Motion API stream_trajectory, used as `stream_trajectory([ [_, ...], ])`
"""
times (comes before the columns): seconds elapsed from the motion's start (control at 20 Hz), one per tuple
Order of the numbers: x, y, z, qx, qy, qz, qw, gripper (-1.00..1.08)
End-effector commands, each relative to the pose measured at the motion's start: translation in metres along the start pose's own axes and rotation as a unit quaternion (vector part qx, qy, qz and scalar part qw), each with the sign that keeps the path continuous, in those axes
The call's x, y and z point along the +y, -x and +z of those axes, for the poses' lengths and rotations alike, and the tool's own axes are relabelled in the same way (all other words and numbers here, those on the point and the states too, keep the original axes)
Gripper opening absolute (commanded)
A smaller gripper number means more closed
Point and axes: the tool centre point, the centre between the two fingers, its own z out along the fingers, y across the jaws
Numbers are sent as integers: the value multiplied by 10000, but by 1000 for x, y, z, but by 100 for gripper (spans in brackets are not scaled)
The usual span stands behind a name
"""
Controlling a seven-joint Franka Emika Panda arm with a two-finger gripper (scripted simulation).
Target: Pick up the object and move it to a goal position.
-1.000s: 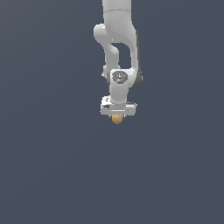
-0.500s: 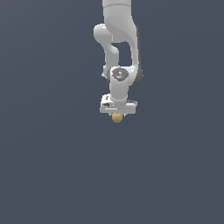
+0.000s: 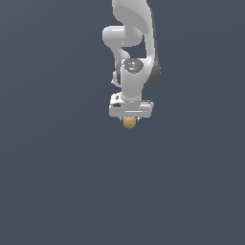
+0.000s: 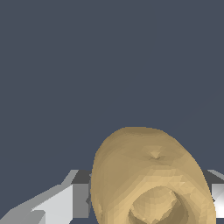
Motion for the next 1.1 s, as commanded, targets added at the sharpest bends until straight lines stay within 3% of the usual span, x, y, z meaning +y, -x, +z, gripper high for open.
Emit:
stream_trajectory([
  [0.0, -1, -2, -23, 3, 0, 0, 10000, -100],
  [1.05, -10, -23, -231, -1, 1, 0, 10000, -100],
])
